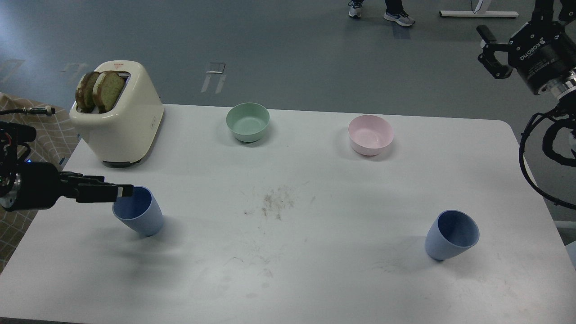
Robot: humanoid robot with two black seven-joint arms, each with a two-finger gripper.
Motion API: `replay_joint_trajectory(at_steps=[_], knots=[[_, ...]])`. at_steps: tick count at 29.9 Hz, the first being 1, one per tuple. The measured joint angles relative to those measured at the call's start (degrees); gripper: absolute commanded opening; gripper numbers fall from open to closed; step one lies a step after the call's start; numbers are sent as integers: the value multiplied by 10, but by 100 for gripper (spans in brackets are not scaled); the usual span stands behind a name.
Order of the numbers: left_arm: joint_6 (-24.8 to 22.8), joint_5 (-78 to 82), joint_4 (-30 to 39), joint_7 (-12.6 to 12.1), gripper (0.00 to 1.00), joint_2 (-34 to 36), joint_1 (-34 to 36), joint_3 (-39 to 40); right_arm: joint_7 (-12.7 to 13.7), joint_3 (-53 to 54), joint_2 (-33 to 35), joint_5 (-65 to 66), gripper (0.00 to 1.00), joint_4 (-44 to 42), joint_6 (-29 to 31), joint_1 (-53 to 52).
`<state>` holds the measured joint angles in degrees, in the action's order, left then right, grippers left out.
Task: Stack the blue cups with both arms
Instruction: 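Lower the left gripper to the blue cup nearest the left arm, then close the left gripper on the rim of the blue cup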
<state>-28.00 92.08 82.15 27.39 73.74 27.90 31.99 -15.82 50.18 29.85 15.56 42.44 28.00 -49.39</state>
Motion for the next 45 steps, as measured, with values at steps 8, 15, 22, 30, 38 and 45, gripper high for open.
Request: replay_joint_trajectory(at_steps=[8, 15, 22, 30, 38, 45], knots=[[0, 2, -50, -3, 98, -44, 0, -2, 0, 1, 4, 0, 100, 0, 0, 0], [0, 3, -63, -3, 98, -52, -6, -2, 0, 1, 6, 0, 100, 0, 0, 0], [8, 5, -67, -3, 98, -59, -26, -2, 0, 1, 6, 0, 100, 0, 0, 0], [33, 15, -85, -2, 93, -77, -30, -2, 0, 2, 12, 0, 100, 0, 0, 1], [35, 18, -86, -2, 83, -78, -36, -3, 0, 1, 13, 0, 100, 0, 0, 3], [35, 17, -86, -3, 58, -79, -37, -2, 0, 2, 13, 0, 100, 0, 0, 4]])
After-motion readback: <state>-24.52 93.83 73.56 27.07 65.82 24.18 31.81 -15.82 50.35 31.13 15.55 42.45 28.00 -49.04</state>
